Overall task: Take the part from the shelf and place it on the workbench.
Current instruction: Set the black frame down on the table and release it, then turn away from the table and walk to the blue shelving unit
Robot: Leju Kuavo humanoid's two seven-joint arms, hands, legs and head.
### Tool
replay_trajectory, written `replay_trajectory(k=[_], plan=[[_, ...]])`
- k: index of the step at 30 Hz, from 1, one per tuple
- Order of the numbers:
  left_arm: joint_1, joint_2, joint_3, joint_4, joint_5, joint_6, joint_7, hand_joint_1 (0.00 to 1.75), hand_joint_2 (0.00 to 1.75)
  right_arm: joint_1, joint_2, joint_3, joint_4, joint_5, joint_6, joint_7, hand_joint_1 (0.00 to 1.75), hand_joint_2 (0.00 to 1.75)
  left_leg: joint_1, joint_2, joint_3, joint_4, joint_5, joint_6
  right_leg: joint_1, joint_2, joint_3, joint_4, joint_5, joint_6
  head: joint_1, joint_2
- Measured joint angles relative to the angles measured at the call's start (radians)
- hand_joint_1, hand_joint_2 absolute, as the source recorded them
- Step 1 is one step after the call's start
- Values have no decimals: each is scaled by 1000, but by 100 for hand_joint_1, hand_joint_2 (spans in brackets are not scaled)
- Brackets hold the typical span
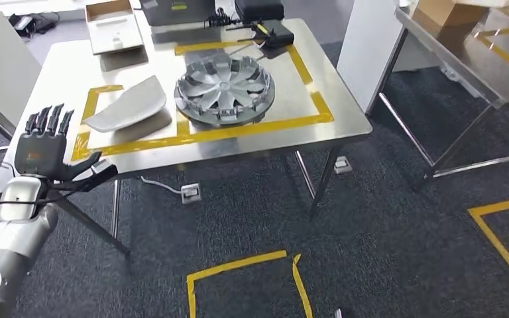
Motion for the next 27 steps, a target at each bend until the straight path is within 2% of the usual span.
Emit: replay_trajectory(k=[2, 3, 4, 5, 6, 7, 8, 9, 10, 11, 12, 13, 14, 15, 17, 18, 19, 20, 22, 23, 24, 25, 26, 27], plan=[[0, -2, 0, 1, 0, -1, 3, 0, 0, 1, 0, 0, 0, 0, 1, 0, 0, 0, -1, 2, -15, -3, 10, 20, -2, 1, -3, -1, 11, 12, -1, 0], [-1, -3, 0, 1, 0, -2, 4, 0, 0, 2, 0, 0, 0, 1, 1, 0, 0, 0, 0, 4, -22, -3, 19, 31, -4, 1, -9, 8, -3, 18, 0, 0], [-1, -5, 0, 2, 0, -3, 6, 0, 0, 3, 0, 0, 0, 1, 2, 0, 0, 0, 1, 6, -32, -4, 30, 40, -5, 1, -20, 35, -37, 24, 0, 0], [-2, -6, 0, 2, -1, -4, 6, 0, 0, 4, 0, 0, 0, 1, 3, 1, 0, 0, 2, 7, -44, -4, 43, 46, -6, 0, -36, 81, -87, 29, 2, 0], [-2, -6, 0, 2, -1, -5, 7, 0, 0, 4, 0, 0, 0, 1, 4, 1, 0, 0, 2, 7, -57, -4, 56, 49, -6, 0, -53, 146, -142, 33, 3, 0], [-1, -6, 0, 3, -1, -5, 7, 0, 0, 4, 0, 0, 0, 1, 5, 1, 0, 0, 1, 7, -73, -3, 68, 50, -6, 0, -68, 213, -183, 36, 4, 0], [0, -6, 0, 3, -1, -6, 7, 0, 0, 4, 0, 0, 0, 1, 5, 1, 0, 0, 1, 7, -89, -2, 80, 50, -6, 0, -74, 265, -200, 37, 4, 0], [1, -6, 0, 3, -1, -6, 7, 0, 0, 4, 0, 0, 0, 0, 6, 1, 0, 0, 0, 7, -104, -1, 91, 50, -6, 0, -66, 291, -195, 37, 4, 0], [1, -6, 0, 3, -1, -7, 7, 0, 0, 3, 0, 0, 0, -1, 6, 1, 0, 0, -1, 7, -118, 1, 101, 48, -5, 0, -41, 280, -174, 34, 5, 0], [2, -7, 0, 3, -1, -8, 8, 0, 0, 3, 0, 0, 0, -2, 6, 1, 0, 0, -2, 7, -131, 1, 111, 46, -3, 1, 2, 235, -150, 27, 5, 0], [2, -7, 0, 3, -1, -8, 8, 0, 0, 1, -1, 0, 0, -3, 6, 1, 0, 0, -3, 8, -141, 2, 120, 44, 1, 1, 57, 165, -142, 18, 5, 0], [2, -7, 0, 3, -1, -8, 8, 0, 0, -1, -1, 0, 0, -3, 6, 1, 0, 0, -4, 8, -148, 3, 129, 40, 4, 0, 109, 92, -144, 9, 4, 0], [1, -6, 0, 2, -1, -8, 9, 0, 0, -2, -2, -1, 0, -3, 6, 1, 0, 0, -4, 10, -151, 1, 138, 35, 9, 0, 146, 36, -149, 2, 4, 0], [1, -6, 0, 2, -1, -8, 9, 0, 0, -3, -2, -1, 0, -2, 6, 1, 0, 0, -3, 11, -153, -2, 146, 28, 12, 0, 165, 2, -157, -3, 4, 0], [2, -6, 0, 3, -1, -9, 8, 0, 0, -3, -1, -1, 0, 0, 6, 1, 0, 0, -1, 12, -154, -11, 162, 16, 12, 0, 162, -15, -143, -11, 6, 0], [4, -5, 0, 3, -1, -9, 7, 0, 0, -4, -1, -1, 0, 1, 6, 1, 0, 0, 0, 10, -159, -9, 155, 10, 10, -1, 157, -21, -132, -18, 7, 0], [5, -3, 0, 3, -1, -10, 6, 0, 0, -4, -1, -1, 1, 2, 6, 1, 0, 0, 0, 9, -167, 8, 131, 6, 6, -3, 149, -26, -118, -24, 5, 0], [5, 0, 0, 4, 0, -10, 6, 0, 0, -4, -1, -1, 1, 3, 6, 1, 0, 0, 0, 7, -181, 45, 89, 3, 3, -4, 139, -31, -105, -29, 4, 0], [7, 3, 0, 4, 0, -10, 6, 0, 0, -4, -1, -1, 1, 3, 7, 1, 0, 0, 1, 6, -211, 167, -8, -4, 3, -5, 112, -31, -83, -33, 2, 0], [10, 4, 0, 5, 0, -10, 6, 0, 0, -4, -1, -1, 1, 3, 8, 1, 0, 0, 2, 6, -220, 226, -33, -7, 3, -5, 98, -29, -72, -32, 1, 0], [14, 4, 0, 6, 0, -11, 6, 0, 0, -3, -1, -1, 1, 4, 8, 2, 0, 0, 2, 6, -219, 263, -34, -10, 3, -6, 83, -28, -62, -31, 1, 0], [17, 5, 0, 6, 0, -11, 6, 0, 0, -3, -1, -1, 1, 4, 9, 2, 0, 0, 4, 6, -202, 268, -13, -13, 1, -6, 68, -25, -52, -28, 1, 0], [19, 6, 0, 6, 1, -11, 6, 0, 0, -3, -1, -1, 1, 5, 9, 4, 0, 0, 6, 6, -170, 239, 16, -15, -1, -6, 53, -21, -44, -24, 1, 0], [20, 7, 0, 6, 1, -11, 6, 0, 0, -3, -1, -1, 1, 6, 9, 5, 0, 0, 9, 6, -124, 180, 33, -19, -3, -6, 39, -14, -36, -19, 1, 0]])
